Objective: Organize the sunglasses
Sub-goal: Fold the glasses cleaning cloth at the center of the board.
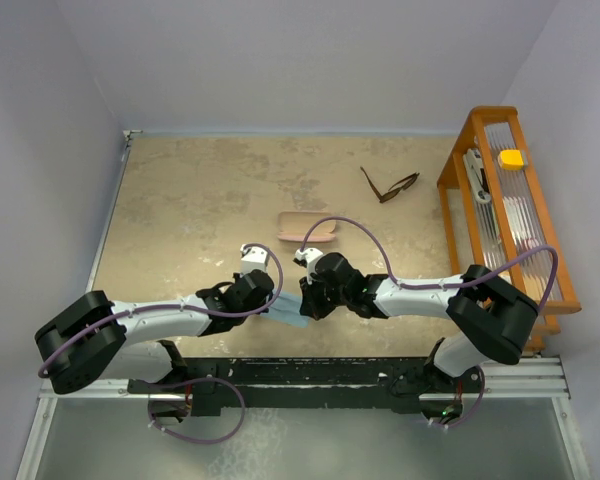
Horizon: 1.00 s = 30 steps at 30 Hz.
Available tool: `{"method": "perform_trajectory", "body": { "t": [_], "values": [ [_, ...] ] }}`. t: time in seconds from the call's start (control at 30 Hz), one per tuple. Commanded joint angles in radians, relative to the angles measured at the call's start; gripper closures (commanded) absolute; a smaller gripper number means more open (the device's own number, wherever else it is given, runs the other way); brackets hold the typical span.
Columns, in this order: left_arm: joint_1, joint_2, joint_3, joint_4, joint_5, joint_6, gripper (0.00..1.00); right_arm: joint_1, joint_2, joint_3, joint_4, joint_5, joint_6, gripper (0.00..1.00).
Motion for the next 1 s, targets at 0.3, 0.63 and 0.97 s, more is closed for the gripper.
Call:
{"method": "perform_trajectory", "body": {
  "t": [0.3,0.63,0.97],
  "values": [
    [-0.004,-0.022,0.041,0.007,-0.032,0.005,1.0,0.007,0.011,-0.005,0.031,-0.001,0.009,1.0],
    [-0.013,-0.048,0.069,-0.039,-0.051,0.01,1.0,0.007,0.006,-0.005,0.033,0.0,0.01,1.0],
    [-0.015,-0.014,0.058,-0.037,-0.047,0.004,0.93,0.007,0.006,-0.007,0.034,-0.003,0.009,1.0]
  ]
}}
